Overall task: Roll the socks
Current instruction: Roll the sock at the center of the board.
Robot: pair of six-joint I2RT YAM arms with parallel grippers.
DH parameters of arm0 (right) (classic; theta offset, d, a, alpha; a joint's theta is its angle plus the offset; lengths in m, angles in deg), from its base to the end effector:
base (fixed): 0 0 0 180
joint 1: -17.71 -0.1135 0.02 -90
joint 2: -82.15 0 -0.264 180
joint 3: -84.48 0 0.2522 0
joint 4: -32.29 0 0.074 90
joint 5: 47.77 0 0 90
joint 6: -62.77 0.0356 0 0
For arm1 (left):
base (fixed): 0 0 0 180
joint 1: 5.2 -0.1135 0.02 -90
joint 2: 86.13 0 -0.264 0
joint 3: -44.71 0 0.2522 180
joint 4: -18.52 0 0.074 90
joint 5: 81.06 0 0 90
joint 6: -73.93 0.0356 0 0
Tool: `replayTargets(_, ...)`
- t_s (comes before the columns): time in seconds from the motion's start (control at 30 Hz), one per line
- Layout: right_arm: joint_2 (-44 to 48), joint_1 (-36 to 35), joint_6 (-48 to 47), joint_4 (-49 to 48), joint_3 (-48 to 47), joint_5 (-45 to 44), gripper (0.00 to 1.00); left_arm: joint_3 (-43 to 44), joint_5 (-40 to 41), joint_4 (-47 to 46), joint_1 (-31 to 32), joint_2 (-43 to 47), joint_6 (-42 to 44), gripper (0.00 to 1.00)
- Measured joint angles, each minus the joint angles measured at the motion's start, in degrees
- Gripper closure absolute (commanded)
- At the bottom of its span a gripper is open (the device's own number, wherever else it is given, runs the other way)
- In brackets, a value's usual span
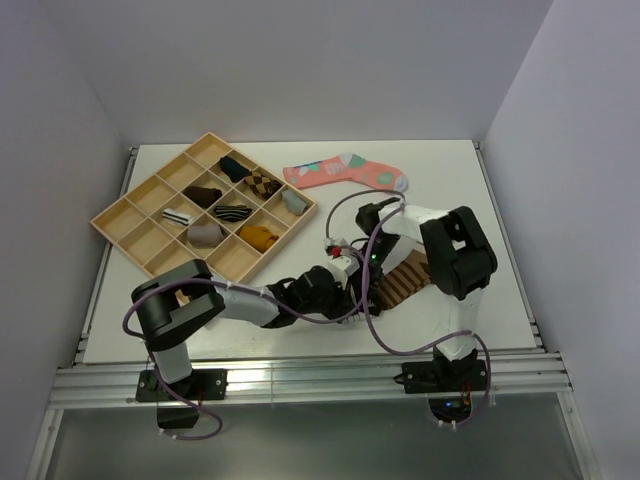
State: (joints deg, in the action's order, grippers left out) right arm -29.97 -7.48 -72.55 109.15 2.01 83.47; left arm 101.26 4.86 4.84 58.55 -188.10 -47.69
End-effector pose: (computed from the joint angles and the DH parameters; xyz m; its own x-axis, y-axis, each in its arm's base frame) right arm 0.2705 0.1532 0.1367 -0.5030 -0.8275 -0.2496 -0.7227 0.2444 0.6465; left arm 0.1503 -0.3105 0.1345 -0.6812 0.1989 -0.7046 0.6626 0.5768 -0.4777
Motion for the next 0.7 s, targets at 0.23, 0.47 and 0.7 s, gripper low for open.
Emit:
replayTargets(0.23,3.6,7.0,-1.0,-2.3,1.6,0.4,0.57,1.1,-2.6,3.4,-2.1,0.1,-2.6,1.00)
replayTargets(0.47,3.6,13.7,-1.0,-4.2,3.6,-0.3,0.59,3.9,-3.8,10.6,-3.8,0.5,-3.0,1.00)
replayTargets(0.7,4.7,16.6,-0.5,-5.5,6.4,-0.5,0.59,6.9,-5.9,20.2,-6.8,1.6,-2.8,1.00)
